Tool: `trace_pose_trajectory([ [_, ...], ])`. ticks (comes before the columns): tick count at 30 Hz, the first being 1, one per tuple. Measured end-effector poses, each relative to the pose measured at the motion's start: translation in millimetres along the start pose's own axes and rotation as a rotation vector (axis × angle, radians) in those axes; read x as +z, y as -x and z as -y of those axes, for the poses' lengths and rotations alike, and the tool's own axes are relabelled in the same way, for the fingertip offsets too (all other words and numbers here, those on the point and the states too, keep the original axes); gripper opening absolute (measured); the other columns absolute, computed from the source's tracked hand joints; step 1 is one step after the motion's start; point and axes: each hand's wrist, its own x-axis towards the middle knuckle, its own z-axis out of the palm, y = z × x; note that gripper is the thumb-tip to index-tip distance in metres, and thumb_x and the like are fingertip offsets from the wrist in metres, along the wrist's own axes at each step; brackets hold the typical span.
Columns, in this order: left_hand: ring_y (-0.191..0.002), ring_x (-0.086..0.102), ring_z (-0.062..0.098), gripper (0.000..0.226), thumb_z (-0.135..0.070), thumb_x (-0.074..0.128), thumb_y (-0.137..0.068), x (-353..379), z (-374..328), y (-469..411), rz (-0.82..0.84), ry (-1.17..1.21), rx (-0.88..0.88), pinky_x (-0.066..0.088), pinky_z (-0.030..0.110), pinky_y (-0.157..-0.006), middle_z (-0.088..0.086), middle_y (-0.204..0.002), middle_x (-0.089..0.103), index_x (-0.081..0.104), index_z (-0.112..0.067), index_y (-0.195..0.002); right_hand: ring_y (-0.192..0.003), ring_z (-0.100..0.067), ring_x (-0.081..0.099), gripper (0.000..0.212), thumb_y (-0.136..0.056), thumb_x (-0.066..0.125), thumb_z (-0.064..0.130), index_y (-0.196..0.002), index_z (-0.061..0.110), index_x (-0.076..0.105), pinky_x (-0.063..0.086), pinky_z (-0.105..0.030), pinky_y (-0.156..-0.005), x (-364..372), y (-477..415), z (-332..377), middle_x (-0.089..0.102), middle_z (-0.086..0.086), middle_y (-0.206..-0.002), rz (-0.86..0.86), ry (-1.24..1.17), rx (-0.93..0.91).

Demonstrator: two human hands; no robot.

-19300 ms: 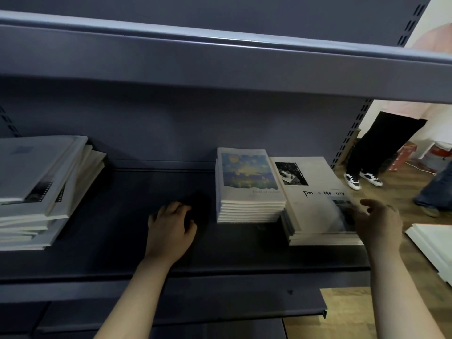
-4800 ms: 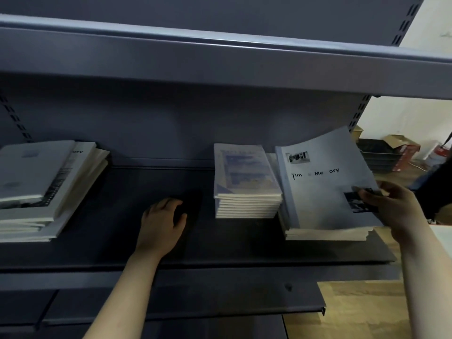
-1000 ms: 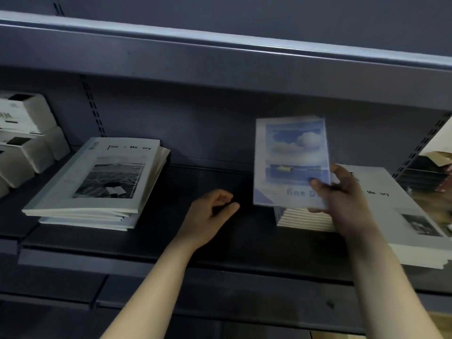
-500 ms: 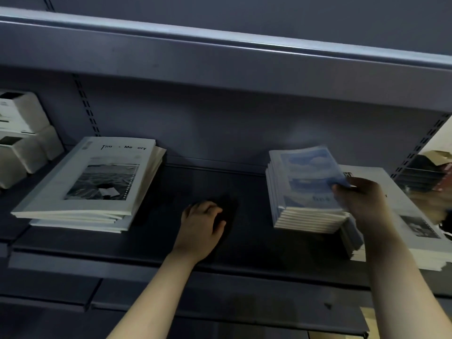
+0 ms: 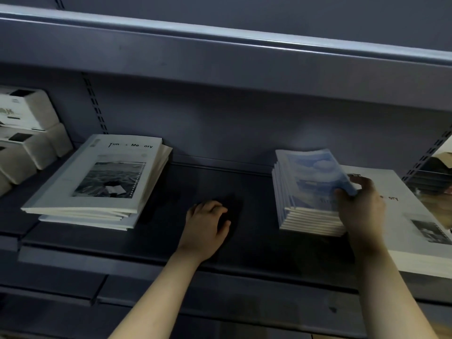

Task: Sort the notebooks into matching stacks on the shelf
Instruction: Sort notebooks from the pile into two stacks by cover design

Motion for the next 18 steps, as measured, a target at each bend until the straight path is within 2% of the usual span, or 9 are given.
trace_pose_trajectory([
  [4,-0.126,0.042,0.012,0.036,-0.038,0.047,-0.094,-0.7,-1.0,0.8,-0.006,0.008,0.009,0.022,0.034,-0.111,-0.008,-0.134,0.047,0.055,-0.024,-0.127,-0.114,-0.045,0.042,0.038,-0.088,0.066,0.027,-0.124,0.019,0.059,0.034,-0.05,-0.095,-4.9,0.6,2.5,0.047,-0.025,-0.125,-0.021,0.215,-0.019],
  [7,-0.127,0.041,0.012,0.038,-0.036,0.047,-0.095,-3.4,-0.9,1.4,0.007,0.012,0.022,0.023,0.032,-0.112,-0.006,-0.136,0.046,0.053,-0.023,-0.13,-0.111,-0.045,0.044,0.023,-0.094,0.056,0.022,-0.113,0.014,0.066,0.035,-0.049,-0.092,-5.2,3.1,8.6,0.052,-0.024,-0.121,0.046,0.306,-0.074],
  [11,-0.12,0.05,0.016,0.036,-0.027,0.054,-0.092,-17.4,-1.3,9.2,-0.028,-0.041,0.065,0.032,0.031,-0.108,-0.003,-0.131,0.053,0.057,-0.019,-0.127,-0.107,-0.043,0.046,0.025,-0.096,0.049,0.02,-0.105,0.013,0.07,0.036,-0.046,-0.088,-7.0,14.8,10.1,0.06,-0.023,-0.113,0.052,0.389,-0.139],
  [13,-0.108,0.059,0.025,0.03,-0.017,0.067,-0.08,-33.5,1.1,10.9,-0.144,-0.118,0.088,0.037,0.039,-0.104,0.003,-0.115,0.064,0.068,-0.015,-0.111,-0.103,-0.043,0.052,0.02,-0.093,0.052,0.011,-0.101,0.01,0.071,0.037,-0.045,-0.087,-7.3,22.2,13.6,0.065,-0.022,-0.106,0.027,0.325,-0.249],
  [15,-0.099,0.061,0.032,0.031,-0.01,0.074,-0.07,-52.4,10.6,7.5,-0.278,-0.179,0.039,0.04,0.043,-0.097,0.007,-0.103,0.068,0.072,-0.012,-0.1,-0.088,-0.039,0.06,0.017,-0.088,0.056,-0.002,-0.092,0.005,0.071,0.042,-0.041,-0.081,-4.7,31.5,20.2,0.069,-0.02,-0.092,-0.022,0.165,-0.432],
  [17,-0.104,0.058,0.034,0.035,-0.012,0.073,-0.071,-74.0,23.3,4.2,-0.318,-0.225,-0.074,0.038,0.043,-0.095,0.008,-0.107,0.066,0.071,-0.012,-0.105,-0.07,-0.029,0.062,0.015,-0.088,0.057,-0.003,-0.088,0.007,0.069,0.045,-0.029,-0.066,-0.6,43.6,30.3,0.068,-0.01,-0.079,-0.006,0.044,-0.534],
  [18,-0.108,0.055,0.034,0.036,-0.015,0.071,-0.074,-83.2,30.3,3.1,-0.307,-0.241,-0.123,0.036,0.043,-0.097,0.008,-0.112,0.065,0.069,-0.013,-0.11,-0.065,-0.022,0.061,0.014,-0.089,0.057,-0.001,-0.088,0.009,0.068,0.042,-0.02,-0.061,2.0,49.4,35.8,0.067,-0.005,-0.077,0.013,0.0,-0.556],
])
